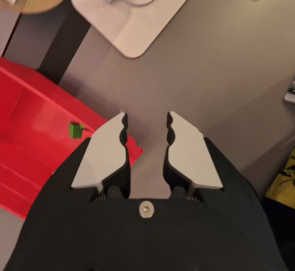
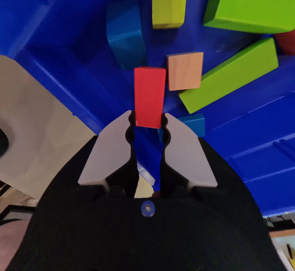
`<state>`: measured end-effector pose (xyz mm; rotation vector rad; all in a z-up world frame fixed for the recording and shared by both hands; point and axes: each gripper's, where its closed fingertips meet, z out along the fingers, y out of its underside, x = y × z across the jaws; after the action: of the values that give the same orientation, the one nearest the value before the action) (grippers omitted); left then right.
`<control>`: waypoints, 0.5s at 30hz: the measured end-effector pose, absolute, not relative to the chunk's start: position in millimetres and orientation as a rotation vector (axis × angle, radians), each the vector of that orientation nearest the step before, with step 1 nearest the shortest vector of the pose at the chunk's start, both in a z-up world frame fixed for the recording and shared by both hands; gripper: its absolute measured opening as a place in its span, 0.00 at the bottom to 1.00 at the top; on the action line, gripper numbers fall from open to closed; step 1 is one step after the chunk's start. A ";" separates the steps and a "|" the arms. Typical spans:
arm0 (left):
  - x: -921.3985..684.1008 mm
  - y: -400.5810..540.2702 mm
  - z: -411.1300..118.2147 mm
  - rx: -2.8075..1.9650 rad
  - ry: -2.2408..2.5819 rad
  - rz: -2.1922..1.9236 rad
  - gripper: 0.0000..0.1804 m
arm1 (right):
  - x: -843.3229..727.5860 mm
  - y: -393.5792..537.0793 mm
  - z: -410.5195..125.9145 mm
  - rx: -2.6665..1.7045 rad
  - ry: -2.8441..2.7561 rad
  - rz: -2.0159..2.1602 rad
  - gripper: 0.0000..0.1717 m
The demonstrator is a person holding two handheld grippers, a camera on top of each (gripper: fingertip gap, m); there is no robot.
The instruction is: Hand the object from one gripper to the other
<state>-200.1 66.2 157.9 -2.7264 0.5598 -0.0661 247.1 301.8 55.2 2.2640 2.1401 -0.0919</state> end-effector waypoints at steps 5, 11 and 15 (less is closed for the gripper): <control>-273.7 47.3 144.1 -2.806 0.351 0.076 0.28 | 248.9 300.5 53.9 2.266 2.074 -0.059 0.18; -385.4 22.9 132.9 -2.862 -0.013 0.214 0.32 | 241.4 299.5 73.1 2.353 2.107 -0.088 0.31; -433.9 11.6 107.4 -2.921 -0.096 0.241 0.34 | 235.1 296.7 82.2 2.377 2.136 -0.097 0.29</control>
<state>-433.9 11.6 107.4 -2.9215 -0.0964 0.2405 235.1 296.7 82.2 2.3770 2.1358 -0.0969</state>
